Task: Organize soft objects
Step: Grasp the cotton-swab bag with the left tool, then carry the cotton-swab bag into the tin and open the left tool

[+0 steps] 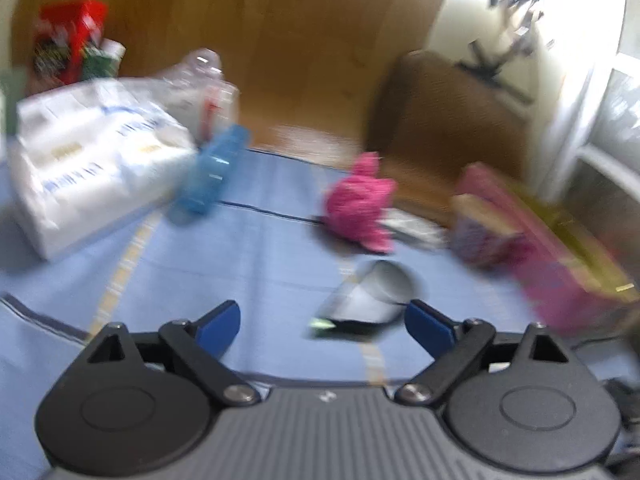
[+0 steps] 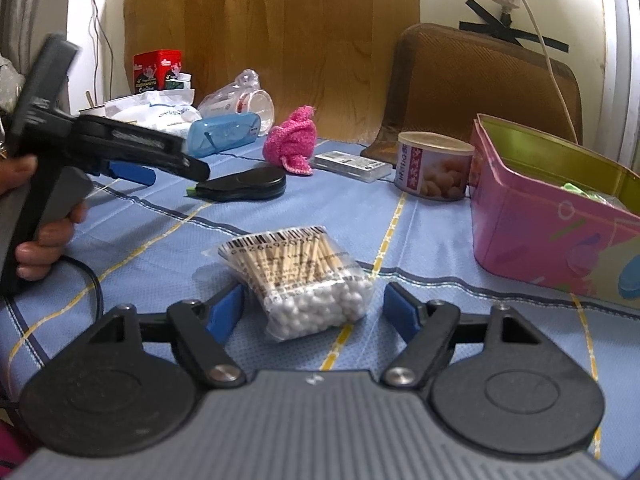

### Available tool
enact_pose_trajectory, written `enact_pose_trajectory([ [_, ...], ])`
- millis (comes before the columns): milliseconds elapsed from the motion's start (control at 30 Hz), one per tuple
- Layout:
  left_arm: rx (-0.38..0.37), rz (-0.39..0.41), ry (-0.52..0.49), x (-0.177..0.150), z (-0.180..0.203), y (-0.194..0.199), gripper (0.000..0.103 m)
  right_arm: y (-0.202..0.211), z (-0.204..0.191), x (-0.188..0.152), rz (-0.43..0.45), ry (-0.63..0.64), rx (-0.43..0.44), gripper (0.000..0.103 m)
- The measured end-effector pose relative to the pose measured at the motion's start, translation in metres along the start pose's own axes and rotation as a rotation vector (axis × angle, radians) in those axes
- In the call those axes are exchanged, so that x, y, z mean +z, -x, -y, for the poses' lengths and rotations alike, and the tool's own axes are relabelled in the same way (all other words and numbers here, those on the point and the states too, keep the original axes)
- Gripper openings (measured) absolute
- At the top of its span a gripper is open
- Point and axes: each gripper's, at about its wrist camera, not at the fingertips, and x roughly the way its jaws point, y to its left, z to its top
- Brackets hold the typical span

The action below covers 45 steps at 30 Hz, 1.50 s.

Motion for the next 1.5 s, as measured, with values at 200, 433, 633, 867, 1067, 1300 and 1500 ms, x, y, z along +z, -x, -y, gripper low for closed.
enact_pose_trajectory([
  [200, -0.221, -0.094, -0.139, -0.008, 0.047, 0.000, 0.085, 0.000, 0.000, 0.000, 0.001, 0.002, -0.001, 0.080],
  [433, -0.348, -0.247, -0.165, -0.023, 0.078, -0.029, 0.049, 0.008, -0.004, -0.006, 0.039, 0.029, 0.012, 0.056],
  [633, -0.412, -0.151, -0.275, 0.015, 0.126, -0.021, 0.048, 0.033, 0.008, 0.005, 0.193, 0.020, -0.083, 0.054],
  [867, -0.453, -0.110, -0.380, 0.053, 0.214, -0.069, 0.049, 0.045, 0.071, 0.035, 0.316, -0.038, -0.258, 0.055],
  [1067, -0.420, -0.118, -0.423, 0.051, 0.271, -0.121, 0.057, 0.033, 0.135, 0.038, 0.292, -0.099, -0.416, 0.056],
  [1300, -0.403, -0.113, -0.397, 0.037, 0.253, -0.115, 0.062, 0.038, 0.164, 0.024, 0.265, -0.161, -0.545, 0.070],
  [1500, -0.381, -0.073, -0.322, 0.026, 0.169, -0.062, 0.066, 0.052, 0.137, 0.021, 0.341, -0.158, -0.480, 0.070],
])
